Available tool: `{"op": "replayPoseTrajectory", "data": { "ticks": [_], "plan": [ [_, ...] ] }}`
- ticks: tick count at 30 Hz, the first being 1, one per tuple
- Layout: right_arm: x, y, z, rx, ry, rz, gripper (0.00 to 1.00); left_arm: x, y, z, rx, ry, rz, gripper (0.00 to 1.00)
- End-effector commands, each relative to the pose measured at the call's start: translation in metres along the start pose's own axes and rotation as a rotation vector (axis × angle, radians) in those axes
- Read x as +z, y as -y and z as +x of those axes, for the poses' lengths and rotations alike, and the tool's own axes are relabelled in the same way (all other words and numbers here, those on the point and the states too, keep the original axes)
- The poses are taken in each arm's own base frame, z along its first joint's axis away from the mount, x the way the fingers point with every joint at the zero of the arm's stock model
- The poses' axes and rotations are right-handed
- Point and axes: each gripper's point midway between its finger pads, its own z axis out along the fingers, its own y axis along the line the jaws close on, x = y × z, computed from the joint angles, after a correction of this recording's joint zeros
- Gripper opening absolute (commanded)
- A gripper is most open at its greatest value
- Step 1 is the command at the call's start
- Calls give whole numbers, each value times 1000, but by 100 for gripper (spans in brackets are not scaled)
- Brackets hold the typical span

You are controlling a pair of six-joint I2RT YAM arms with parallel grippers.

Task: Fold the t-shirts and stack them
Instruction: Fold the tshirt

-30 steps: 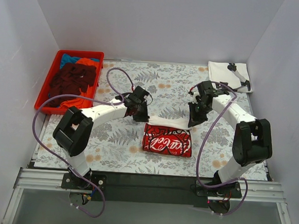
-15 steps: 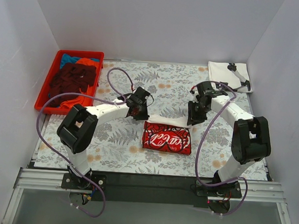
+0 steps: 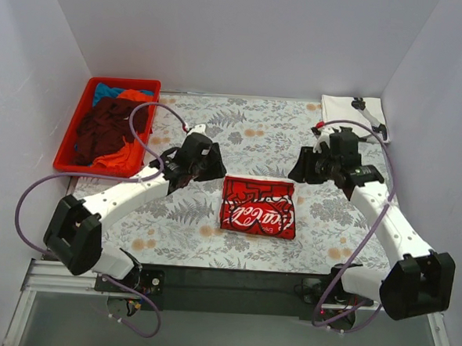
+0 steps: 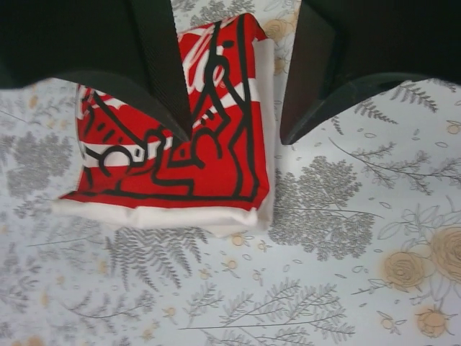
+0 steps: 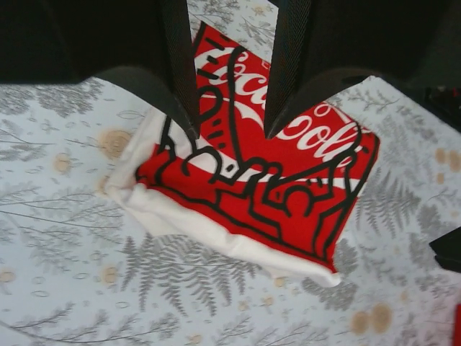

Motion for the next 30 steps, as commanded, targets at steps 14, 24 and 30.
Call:
{"op": "replayPoseTrajectory", "data": {
  "ticks": [14, 24, 30],
  "plan": [
    [59, -39, 13, 166, 130, -537, 47, 61, 42, 5, 3, 35, 271, 14],
    [106, 35, 23, 340, 118, -461, 47, 135, -10, 19, -100, -41, 123, 4],
    [90, 27, 4, 350, 142, -516, 47, 123, -2, 0, -69, -5, 130, 10]
  ]
}}
